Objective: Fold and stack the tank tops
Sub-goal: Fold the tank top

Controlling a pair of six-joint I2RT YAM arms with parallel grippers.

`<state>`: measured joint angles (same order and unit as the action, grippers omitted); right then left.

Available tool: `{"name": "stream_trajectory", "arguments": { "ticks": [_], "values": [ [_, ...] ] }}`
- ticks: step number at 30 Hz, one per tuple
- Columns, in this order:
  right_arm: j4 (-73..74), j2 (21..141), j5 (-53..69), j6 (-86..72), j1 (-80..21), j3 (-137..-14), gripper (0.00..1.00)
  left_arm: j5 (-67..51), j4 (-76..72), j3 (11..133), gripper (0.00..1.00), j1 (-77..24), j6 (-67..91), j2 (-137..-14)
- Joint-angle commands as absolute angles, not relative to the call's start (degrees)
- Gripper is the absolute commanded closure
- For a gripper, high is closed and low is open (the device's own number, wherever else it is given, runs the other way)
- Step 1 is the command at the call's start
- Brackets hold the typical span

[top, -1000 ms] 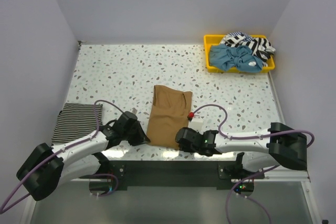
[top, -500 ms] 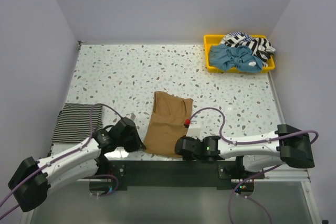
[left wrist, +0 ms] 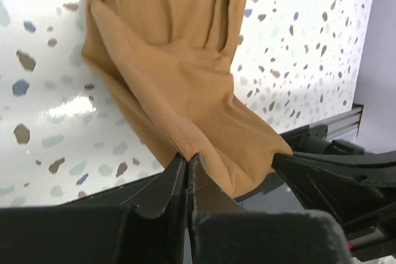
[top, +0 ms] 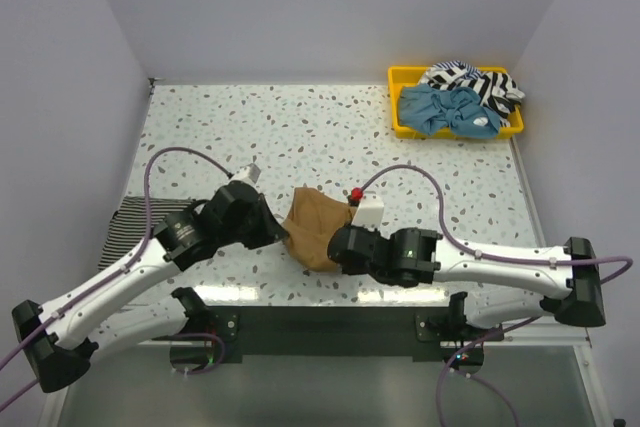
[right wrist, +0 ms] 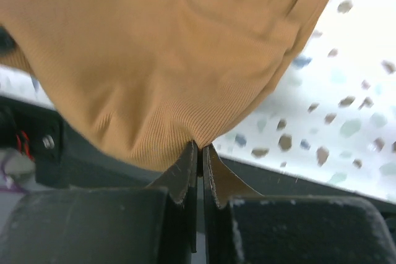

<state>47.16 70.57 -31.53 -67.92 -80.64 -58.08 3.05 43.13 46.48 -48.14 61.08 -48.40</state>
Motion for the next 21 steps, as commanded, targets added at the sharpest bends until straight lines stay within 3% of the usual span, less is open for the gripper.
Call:
{"name": "stream_trajectory", "arguments": {
  "ticks": [1, 8, 16, 18, 21],
  "values": [
    [48.27, 68.21, -32.63, -59.87, -72.88, -61.00, 1.00, 6.24, 39.13, 52.71, 1.00, -45.89, 57.31, -54.73],
    [39.38, 69.95, -18.84, -46.42, -52.14, -62.22, 1.00, -2.36, 21.92, 58.26, 1.00, -33.23, 52.47, -68.27],
    [30.42, 88.90, -8.44, -36.66, -32.97, -71.61, 1.00, -5.00, 11.87, 72.67, 1.00, -28.31, 50.01, -94.98],
    [30.06, 93.14, -8.09, -35.69, -29.63, -74.08, 0.88, -5.80, 9.24, 75.92, 0.98, -26.55, 49.14, -99.73],
    [29.71, 99.22, -10.70, -33.76, -27.08, -79.00, 0.64, -6.77, 7.30, 80.14, 0.69, -24.53, 47.20, -107.30]
  ]
}}
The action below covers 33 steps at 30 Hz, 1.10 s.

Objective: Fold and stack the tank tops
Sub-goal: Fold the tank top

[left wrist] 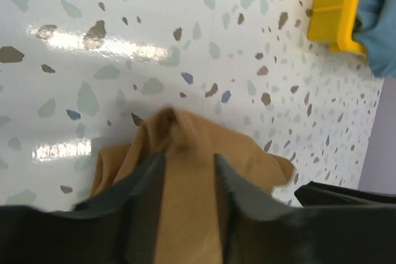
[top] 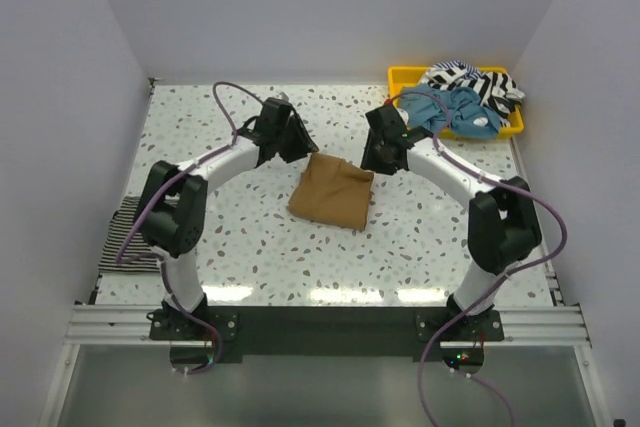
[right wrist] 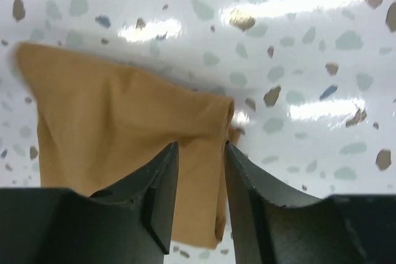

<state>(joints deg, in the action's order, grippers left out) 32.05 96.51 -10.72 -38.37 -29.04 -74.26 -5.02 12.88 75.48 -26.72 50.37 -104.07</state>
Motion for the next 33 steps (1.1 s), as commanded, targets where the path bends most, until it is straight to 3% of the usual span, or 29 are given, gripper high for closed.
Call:
{"name": "stream_trajectory", "arguments": {
  "ticks": [1, 4, 7, 11, 14, 15, 18, 23, 33],
  "values": [
    [31.27, 100.45, -11.24, -33.49, -26.46, -81.97, 0.59, -6.07, 7.47, 81.03, 0.51, -24.09, 46.85, -109.05],
    [33.48, 102.04, -14.40, -32.78, -25.40, -84.81, 0.45, -7.12, 5.54, 82.97, 0.36, -21.98, 45.09, -108.90],
    [33.66, 99.68, -16.69, -32.17, -26.45, -83.77, 0.46, -4.06, 7.73, 81.13, 0.34, -20.83, 44.74, -103.57],
    [31.65, 97.56, -19.33, -32.60, -33.46, -79.03, 0.54, -0.18, 8.97, 73.93, 0.47, -24.50, 47.71, -95.29],
    [29.10, 97.56, -19.42, -35.58, -37.34, -74.72, 0.63, 1.22, 8.62, 67.09, 0.63, -28.90, 50.96, -92.20],
    [27.70, 97.38, -19.60, -36.20, -37.88, -73.49, 0.66, 1.23, 8.09, 65.49, 0.74, -29.52, 52.02, -91.59],
    [25.06, 96.60, -18.99, -39.18, -38.76, -66.46, 0.72, 0.35, 4.75, 59.18, 0.85, -30.58, 54.75, -91.84],
    [17.77, 93.87, -15.47, -44.28, -40.59, -53.10, 0.79, -2.02, 1.94, 53.63, 0.92, -31.38, 54.84, -96.14],
    [8.72, 87.64, -14.15, -56.94, -51.58, -44.48, 0.80, -0.18, 5.36, 55.10, 0.93, -30.50, 53.35, -99.22]
  ]
}}
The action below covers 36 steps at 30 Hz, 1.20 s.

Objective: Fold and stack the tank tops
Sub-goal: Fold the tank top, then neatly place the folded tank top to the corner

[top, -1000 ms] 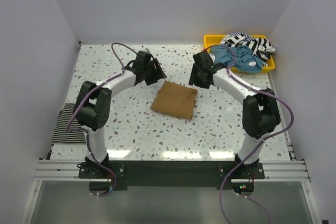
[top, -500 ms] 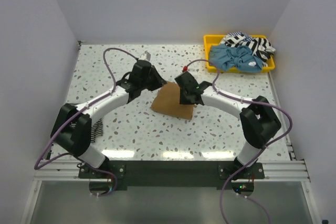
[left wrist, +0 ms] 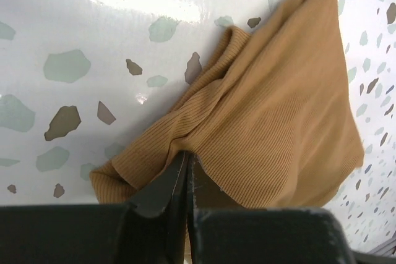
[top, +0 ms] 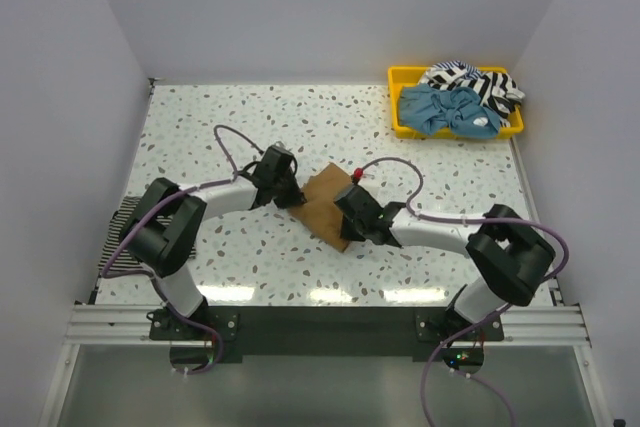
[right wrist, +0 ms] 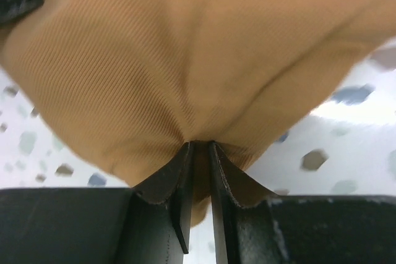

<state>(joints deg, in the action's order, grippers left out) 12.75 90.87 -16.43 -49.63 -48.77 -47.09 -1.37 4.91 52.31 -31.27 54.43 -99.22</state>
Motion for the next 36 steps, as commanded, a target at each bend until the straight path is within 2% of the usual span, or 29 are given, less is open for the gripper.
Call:
{"name": "stream_trajectory", "arguments": {
  "ticks": [1, 4, 8, 10, 11, 13, 14, 15, 18, 19, 20, 25, 29, 31, 35, 36],
  "values": [
    [7.92, 86.93, -13.89, -58.00, -52.55, -43.86, 0.80, -0.09, 6.06, 55.72, 0.93, -30.06, 53.00, -99.58],
    [3.79, 86.04, -13.97, -61.78, -56.94, -43.42, 0.80, -1.14, 7.99, 59.66, 0.92, -27.34, 50.72, -101.77],
    [1.92, 88.67, -14.06, -62.67, -59.24, -46.13, 0.80, -4.83, 13.34, 70.97, 0.89, -24.26, 44.85, -105.64],
    [4.91, 88.16, -15.20, -62.05, -59.24, -47.89, 0.77, -4.57, 16.68, 73.73, 0.81, -23.99, 43.08, -105.30],
    [5.36, 87.46, -15.64, -61.35, -59.15, -48.07, 0.75, -3.35, 17.05, 74.18, 0.71, -23.91, 41.94, -104.25],
    [7.81, 85.44, -16.26, -59.86, -59.24, -49.30, 0.71, -2.73, 17.40, 73.31, 0.61, -23.64, 41.84, -99.69],
    [9.82, 84.91, -16.69, -58.20, -59.24, -50.52, 0.70, -2.46, 17.49, 71.65, 0.56, -23.64, 42.01, -97.93],
    [12.54, 84.47, -16.87, -57.14, -59.24, -51.49, 0.68, -2.37, 17.66, 70.85, 0.47, -23.64, 42.19, -94.69],
    [17.73, 83.15, -17.57, -53.01, -59.33, -54.75, 0.66, -1.76, 20.21, 66.55, 0.37, -23.73, 44.11, -88.62],
    [19.15, 82.97, -19.14, -52.22, -59.33, -56.15, 0.66, -2.02, 20.39, 64.62, 0.29, -23.73, 44.99, -87.03],
    [20.20, 82.27, -19.94, -50.99, -59.33, -56.42, 0.66, -3.33, 20.13, 59.99, 0.24, -23.73, 46.65, -85.36],
    [21.62, 80.68, -21.01, -46.86, -59.33, -57.99, 0.65, -6.50, 18.46, 48.18, 0.30, -23.99, 51.50, -76.12],
    [23.64, 87.34, -19.95, -39.84, -59.50, -64.85, 0.67, -5.37, 21.26, 44.30, 0.31, -23.91, 53.79, -70.50],
    [25.75, 92.95, -20.39, -37.72, -59.94, -69.93, 0.68, -3.79, 23.45, 44.38, 0.31, -23.82, 53.79, -65.50],
    [30.92, 101.85, -24.95, -34.63, -61.61, -77.86, 0.68, -0.19, 30.92, 52.00, 0.28, -23.20, 50.90, -59.95],
    [32.85, 103.69, -26.44, -34.19, -61.87, -80.31, 0.66, 1.48, 32.76, 53.68, 0.28, -23.12, 50.45, -58.38]
  ]
}}
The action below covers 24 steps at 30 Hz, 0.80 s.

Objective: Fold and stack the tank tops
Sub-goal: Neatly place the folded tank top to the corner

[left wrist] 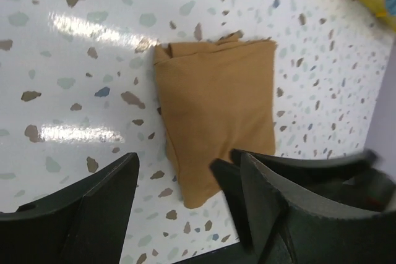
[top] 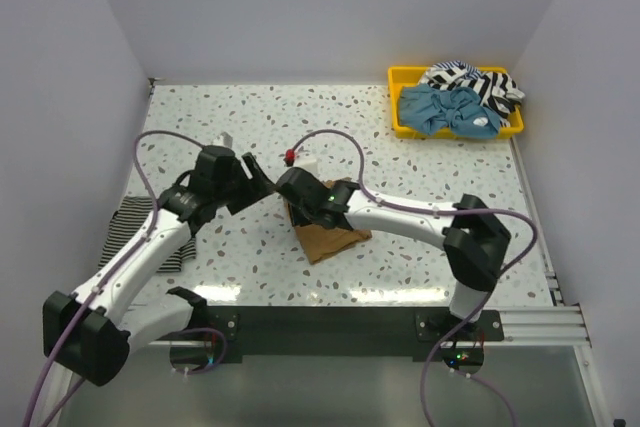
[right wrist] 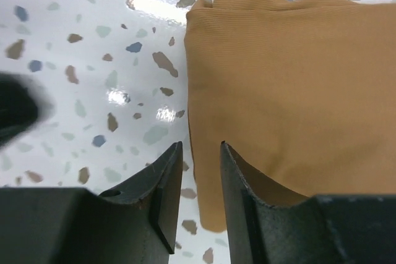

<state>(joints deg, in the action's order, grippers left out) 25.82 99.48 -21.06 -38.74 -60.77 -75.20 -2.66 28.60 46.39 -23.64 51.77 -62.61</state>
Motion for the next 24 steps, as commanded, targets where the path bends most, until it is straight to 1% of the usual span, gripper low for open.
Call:
{"name": "stream_trajectory", "arguments": {
  "ticks": [1, 2, 4, 8, 11, 17, 24],
  "values": [
    [33.57, 106.23, -26.54, -33.84, -61.96, -81.29, 0.64, 2.19, 34.96, 55.09, 0.28, -23.03, 49.67, -57.49],
    [34.44, 107.39, -26.72, -33.32, -62.05, -82.69, 0.61, 3.24, 36.98, 57.80, 0.28, -22.94, 49.31, -55.57],
    [35.42, 108.98, -26.98, -32.87, -62.75, -83.93, 0.57, 4.30, 38.66, 60.46, 0.28, -22.94, 48.96, -53.88],
    [38.31, 113.45, -29.00, -33.22, -64.25, -87.00, 0.53, 4.84, 41.13, 66.44, 0.27, -22.94, 48.78, -50.11],
    [40.78, 116.53, -29.79, -33.66, -64.95, -89.38, 0.52, 3.96, 42.27, 69.25, 0.27, -22.94, 48.69, -49.31],
    [44.12, 116.90, -34.10, -36.30, -66.44, -91.41, 0.51, 3.69, 43.94, 72.24, 0.28, -22.94, 47.64, -48.78],
    [44.91, 119.79, -32.52, -36.12, -66.71, -93.43, 0.50, 2.81, 44.65, 73.92, 0.28, -22.94, 47.02, -49.22]
  ]
}}
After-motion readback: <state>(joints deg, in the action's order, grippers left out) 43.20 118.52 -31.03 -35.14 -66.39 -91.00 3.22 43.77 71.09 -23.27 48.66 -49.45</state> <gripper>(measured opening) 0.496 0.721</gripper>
